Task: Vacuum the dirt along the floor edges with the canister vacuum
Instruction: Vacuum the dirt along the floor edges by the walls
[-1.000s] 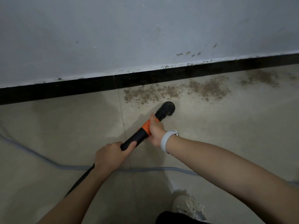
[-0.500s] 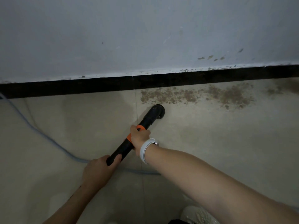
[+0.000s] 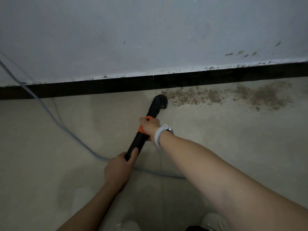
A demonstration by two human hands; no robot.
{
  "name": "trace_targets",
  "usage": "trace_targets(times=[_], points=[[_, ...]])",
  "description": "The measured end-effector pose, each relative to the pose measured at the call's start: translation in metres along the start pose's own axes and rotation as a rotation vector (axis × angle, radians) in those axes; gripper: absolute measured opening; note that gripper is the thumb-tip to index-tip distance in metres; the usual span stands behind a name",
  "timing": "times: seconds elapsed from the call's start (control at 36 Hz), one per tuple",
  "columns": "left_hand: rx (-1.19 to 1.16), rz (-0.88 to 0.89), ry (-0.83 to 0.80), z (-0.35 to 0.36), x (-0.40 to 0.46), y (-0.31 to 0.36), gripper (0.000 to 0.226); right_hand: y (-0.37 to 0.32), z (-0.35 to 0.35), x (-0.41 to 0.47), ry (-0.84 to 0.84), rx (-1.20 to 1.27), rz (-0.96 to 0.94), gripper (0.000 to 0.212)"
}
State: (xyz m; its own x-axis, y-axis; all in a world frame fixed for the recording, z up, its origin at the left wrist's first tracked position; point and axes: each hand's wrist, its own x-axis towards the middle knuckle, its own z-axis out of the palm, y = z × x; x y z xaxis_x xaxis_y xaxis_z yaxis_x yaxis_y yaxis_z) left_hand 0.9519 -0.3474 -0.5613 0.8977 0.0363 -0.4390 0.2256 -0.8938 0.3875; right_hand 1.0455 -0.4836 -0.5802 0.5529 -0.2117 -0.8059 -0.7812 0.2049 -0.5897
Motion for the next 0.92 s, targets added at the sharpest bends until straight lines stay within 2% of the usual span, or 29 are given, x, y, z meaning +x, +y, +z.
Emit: trace_targets(times=[0.14,0.25,0.42,0.53,0.61,0.75,0.92], points=[[-0.002,0.022,-0.044,0.012,-0.009,0.005,0.054,0.012,-0.01,-0.001,0.036,0.074,0.011,0.073],[0.061,0.062,-0.107,0.018,-0.015,-0.003,0.048,0.031,-0.024,-0.022,0.075,0.121,0.011,0.047],[0.132,0.151,-0.147,0.022,-0.018,0.01,0.043,0.045,-0.054,-0.025,0.13,0.202,-0.008,0.031],[0.137,0.182,-0.156,0.025,-0.011,0.021,0.054,0.037,-0.067,-0.02,0.149,0.196,-0.001,0.032],[0.126,0.176,-0.138,0.025,-0.006,0.028,0.049,0.025,-0.069,-0.016,0.119,0.226,-0.013,0.028],[0.098,0.147,-0.087,0.015,-0.001,0.028,0.047,0.011,-0.052,-0.011,0.074,0.228,-0.029,0.035],[0.177,0.145,-0.098,0.01,-0.019,-0.009,0.041,0.05,-0.027,-0.018,0.001,0.218,0.018,0.04]])
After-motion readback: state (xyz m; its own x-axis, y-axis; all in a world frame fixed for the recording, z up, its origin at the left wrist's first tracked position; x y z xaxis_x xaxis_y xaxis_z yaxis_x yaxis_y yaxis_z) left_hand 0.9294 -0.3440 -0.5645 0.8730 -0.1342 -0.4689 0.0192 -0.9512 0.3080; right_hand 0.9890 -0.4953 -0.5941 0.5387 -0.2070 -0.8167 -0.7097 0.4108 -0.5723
